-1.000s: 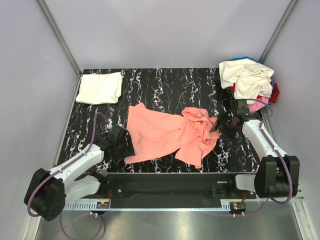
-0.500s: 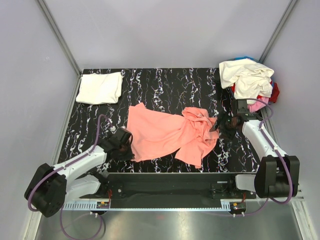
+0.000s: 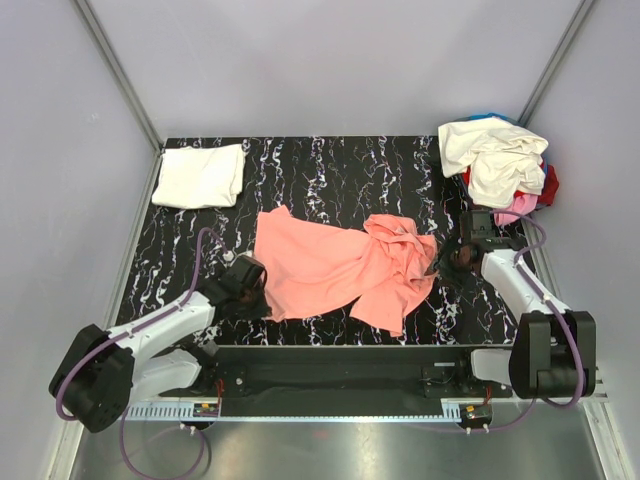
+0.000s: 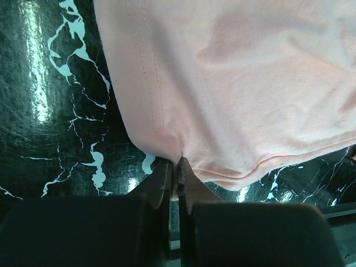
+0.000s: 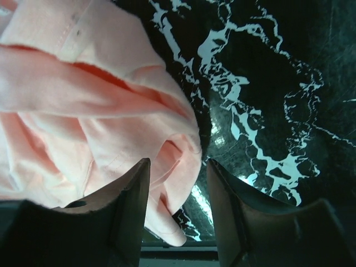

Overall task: Fold and stack the t-shirts
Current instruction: Flatten the tshirt out

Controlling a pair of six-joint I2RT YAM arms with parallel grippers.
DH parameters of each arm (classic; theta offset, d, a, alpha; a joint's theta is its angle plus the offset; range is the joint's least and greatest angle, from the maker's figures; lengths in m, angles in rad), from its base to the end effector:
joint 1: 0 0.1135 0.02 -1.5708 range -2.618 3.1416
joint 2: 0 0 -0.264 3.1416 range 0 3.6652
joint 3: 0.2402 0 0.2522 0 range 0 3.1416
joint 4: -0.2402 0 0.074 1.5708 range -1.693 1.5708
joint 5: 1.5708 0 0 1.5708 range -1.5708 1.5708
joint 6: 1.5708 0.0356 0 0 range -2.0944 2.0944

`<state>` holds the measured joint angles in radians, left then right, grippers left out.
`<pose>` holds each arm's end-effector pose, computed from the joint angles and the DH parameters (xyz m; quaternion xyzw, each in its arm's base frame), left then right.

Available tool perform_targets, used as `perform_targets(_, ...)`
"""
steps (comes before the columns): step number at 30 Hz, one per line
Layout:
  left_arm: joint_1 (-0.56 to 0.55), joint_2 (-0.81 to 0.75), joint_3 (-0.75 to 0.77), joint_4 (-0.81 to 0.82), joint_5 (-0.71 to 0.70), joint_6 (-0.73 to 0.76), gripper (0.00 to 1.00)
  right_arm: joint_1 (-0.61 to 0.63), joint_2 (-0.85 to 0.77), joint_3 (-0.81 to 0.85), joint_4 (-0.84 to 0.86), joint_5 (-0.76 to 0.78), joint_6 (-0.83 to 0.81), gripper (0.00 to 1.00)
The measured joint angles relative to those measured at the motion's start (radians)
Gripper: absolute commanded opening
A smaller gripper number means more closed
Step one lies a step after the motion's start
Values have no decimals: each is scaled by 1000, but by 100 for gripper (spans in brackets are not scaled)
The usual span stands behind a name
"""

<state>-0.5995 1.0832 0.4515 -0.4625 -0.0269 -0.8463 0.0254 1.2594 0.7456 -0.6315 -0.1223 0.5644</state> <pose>0.1489 -0.1006 0.1531 -0.1227 0.9639 -0.1463 0.1856 0.2269 0.0101 0.1971 0.2473 0.9438 0.1184 0.1843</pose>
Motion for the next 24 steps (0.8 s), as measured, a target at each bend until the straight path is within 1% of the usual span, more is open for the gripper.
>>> perform_targets(6, -3, 8, 0, 18, -2, 0, 0, 0, 64, 2, 37, 47, -5, 46)
perform_targets(7, -4, 10, 0, 21, -2, 0, 0, 0, 77, 4, 42, 54, -8, 44)
perform_targets(10, -5, 12, 0, 27, -2, 0, 0, 0, 109, 11, 56, 61, -15, 40)
perform_targets(19, -6, 19, 0, 41, -3, 0, 1, 0, 131, 47, 85, 81, -38, 38)
perform_targets(22, -7, 19, 0, 42, -3, 0, 1, 0, 141, 66, 89, 84, -46, 34)
perform_targets(24, -8, 19, 0, 42, -5, 0, 1, 0, 147, 72, 90, 86, -50, 29)
